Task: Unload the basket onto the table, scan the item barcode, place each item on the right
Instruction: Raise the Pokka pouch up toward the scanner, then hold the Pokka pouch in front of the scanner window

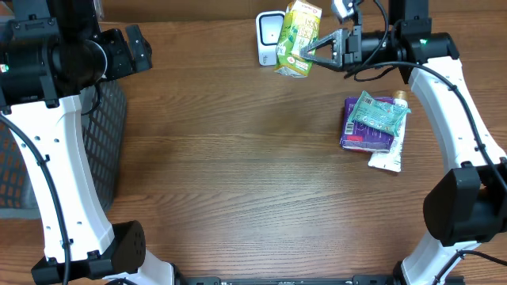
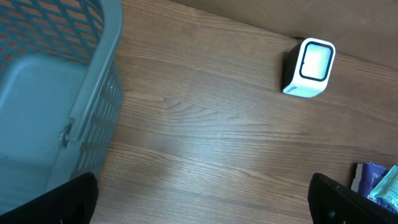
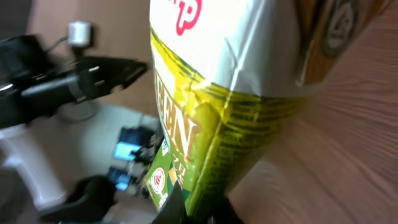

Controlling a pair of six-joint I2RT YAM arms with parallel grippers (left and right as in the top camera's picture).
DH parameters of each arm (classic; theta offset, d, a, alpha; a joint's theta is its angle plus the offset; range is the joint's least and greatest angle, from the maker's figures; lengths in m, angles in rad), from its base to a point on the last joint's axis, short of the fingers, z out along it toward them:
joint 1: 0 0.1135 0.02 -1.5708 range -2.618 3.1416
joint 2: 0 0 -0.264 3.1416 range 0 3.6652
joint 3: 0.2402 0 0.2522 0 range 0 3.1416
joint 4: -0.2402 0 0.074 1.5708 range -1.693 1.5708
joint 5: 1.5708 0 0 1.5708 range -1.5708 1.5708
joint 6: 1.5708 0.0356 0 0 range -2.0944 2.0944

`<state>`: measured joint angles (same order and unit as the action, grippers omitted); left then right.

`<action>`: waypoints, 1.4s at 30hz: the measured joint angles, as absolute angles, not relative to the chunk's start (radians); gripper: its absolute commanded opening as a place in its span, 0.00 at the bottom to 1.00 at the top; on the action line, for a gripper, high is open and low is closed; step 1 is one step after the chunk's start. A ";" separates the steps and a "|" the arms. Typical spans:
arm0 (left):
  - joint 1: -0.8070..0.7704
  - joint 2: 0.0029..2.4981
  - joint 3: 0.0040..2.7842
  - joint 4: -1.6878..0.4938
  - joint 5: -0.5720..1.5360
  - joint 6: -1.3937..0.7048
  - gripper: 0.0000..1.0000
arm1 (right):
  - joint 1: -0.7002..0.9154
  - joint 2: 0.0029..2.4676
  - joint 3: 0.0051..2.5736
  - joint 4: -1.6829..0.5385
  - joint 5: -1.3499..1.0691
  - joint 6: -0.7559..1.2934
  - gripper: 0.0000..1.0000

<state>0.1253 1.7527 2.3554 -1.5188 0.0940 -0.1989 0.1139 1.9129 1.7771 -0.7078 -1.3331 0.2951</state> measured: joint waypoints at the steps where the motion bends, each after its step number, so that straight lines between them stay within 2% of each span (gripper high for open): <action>1: 0.125 1.753 2.355 -1.519 0.094 -0.199 1.00 | 0.118 1.913 1.777 -0.722 -1.295 0.295 0.04; 9: 0.125 1.753 2.355 -1.519 0.094 -0.199 1.00 | 0.146 1.913 1.777 -0.895 -1.069 0.235 0.04; 21: 0.125 1.753 2.355 -1.519 0.094 -0.199 1.00 | 0.175 1.913 1.792 -0.978 -0.761 0.214 0.04; 33: 0.125 1.753 2.355 -1.519 0.094 -0.199 1.00 | 0.356 1.918 2.108 -1.069 -0.209 0.216 0.04; 42: 0.125 1.753 2.355 -1.519 0.094 -0.199 1.00 | 0.435 1.938 2.119 -0.985 0.198 0.176 0.04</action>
<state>0.1253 1.7527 2.3554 -1.5188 0.0944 -0.1989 0.4351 1.9385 2.1193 -0.9852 0.1982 0.1757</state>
